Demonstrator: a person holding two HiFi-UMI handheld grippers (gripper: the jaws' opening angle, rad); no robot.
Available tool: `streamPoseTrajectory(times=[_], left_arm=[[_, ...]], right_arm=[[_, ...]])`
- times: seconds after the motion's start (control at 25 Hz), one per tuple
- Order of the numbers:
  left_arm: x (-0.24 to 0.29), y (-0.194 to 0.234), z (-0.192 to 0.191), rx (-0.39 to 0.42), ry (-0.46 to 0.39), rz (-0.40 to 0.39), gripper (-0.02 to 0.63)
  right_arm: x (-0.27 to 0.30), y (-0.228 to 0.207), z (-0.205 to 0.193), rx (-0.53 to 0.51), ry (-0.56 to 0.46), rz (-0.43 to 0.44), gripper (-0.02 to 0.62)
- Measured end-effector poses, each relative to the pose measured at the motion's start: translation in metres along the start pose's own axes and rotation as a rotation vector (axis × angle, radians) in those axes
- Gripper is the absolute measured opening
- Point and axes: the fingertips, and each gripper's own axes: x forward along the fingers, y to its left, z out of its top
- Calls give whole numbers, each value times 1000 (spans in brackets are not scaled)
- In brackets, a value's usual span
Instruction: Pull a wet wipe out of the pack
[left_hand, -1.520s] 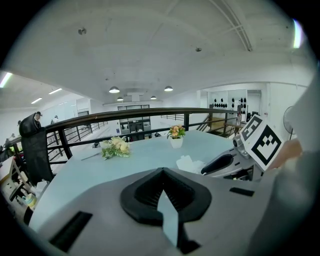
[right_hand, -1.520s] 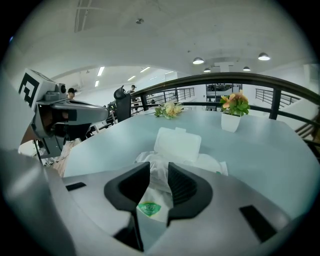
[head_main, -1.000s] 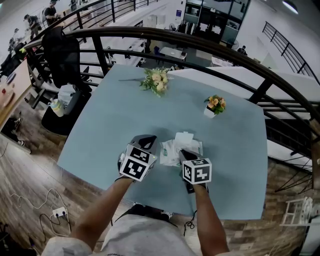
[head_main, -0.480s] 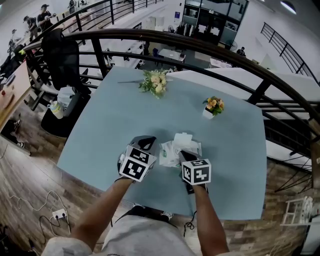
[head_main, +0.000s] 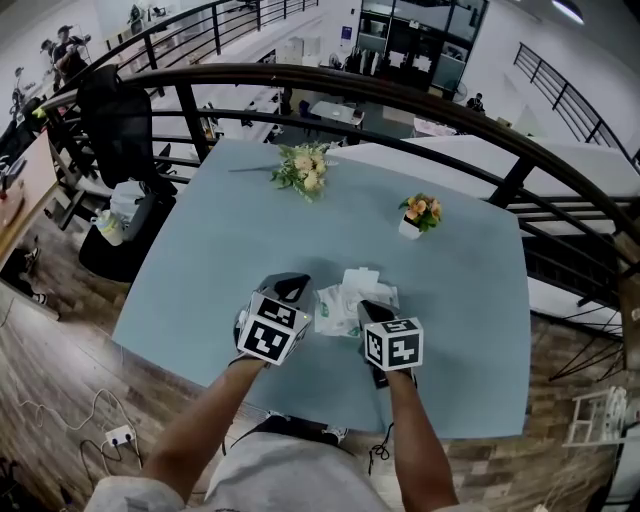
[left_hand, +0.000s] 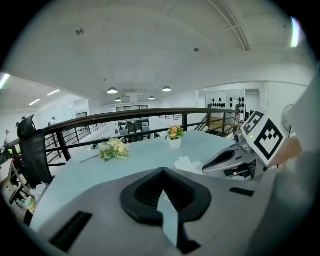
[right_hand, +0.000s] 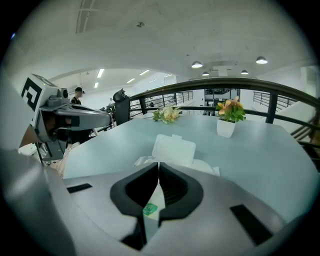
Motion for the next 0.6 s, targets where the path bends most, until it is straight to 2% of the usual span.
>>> streamPoseTrajectory(times=[0.6], left_arm=[[1, -10, 18, 19, -33, -23, -5]], right_arm=[[-18, -13, 24, -9, -59, -48, 14]])
